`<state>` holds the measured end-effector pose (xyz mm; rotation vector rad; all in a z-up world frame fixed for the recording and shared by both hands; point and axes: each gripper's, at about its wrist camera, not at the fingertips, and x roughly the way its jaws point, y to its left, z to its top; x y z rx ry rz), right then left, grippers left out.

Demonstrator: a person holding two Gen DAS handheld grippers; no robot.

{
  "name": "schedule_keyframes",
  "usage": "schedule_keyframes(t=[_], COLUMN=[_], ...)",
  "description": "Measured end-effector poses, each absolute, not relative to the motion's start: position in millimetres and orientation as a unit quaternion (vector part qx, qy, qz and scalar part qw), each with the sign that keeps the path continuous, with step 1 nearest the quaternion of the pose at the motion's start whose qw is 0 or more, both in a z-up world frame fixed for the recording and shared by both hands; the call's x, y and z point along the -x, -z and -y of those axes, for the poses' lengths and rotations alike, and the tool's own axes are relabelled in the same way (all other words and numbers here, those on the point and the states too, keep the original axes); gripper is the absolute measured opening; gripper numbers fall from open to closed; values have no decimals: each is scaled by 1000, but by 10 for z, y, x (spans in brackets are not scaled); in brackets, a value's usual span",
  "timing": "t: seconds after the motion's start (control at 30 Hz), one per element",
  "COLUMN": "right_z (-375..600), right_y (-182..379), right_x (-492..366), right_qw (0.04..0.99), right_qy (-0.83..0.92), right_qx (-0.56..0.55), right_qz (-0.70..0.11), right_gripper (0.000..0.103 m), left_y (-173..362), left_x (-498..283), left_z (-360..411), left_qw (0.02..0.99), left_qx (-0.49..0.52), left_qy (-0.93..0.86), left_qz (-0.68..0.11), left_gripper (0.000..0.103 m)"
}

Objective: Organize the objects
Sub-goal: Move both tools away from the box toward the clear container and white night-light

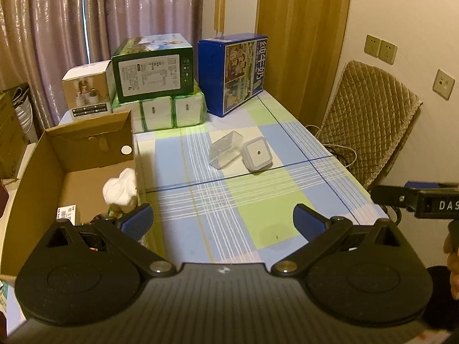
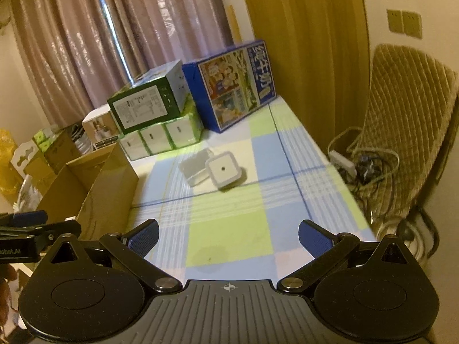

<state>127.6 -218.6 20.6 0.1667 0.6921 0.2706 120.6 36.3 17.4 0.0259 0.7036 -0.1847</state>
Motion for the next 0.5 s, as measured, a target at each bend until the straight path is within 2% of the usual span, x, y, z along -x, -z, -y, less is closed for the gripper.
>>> schedule_keyframes(t=[0.2,0.5], right_z=[2127,1968], right_y=[-157,223], right_x=[-1568,-2307], right_qw=[930,925], right_qy=[-153,-190], right_qx=[-61,-15], right_qz=[-328,-328], right_gripper=[101,101], left_y=[-142,46], left_x=[-1425,-2073], left_z=[-330,-366], left_qw=[931,928], left_qx=[-21,-32], left_qy=[98,91], left_qz=[-351,-359], left_gripper=[102,101])
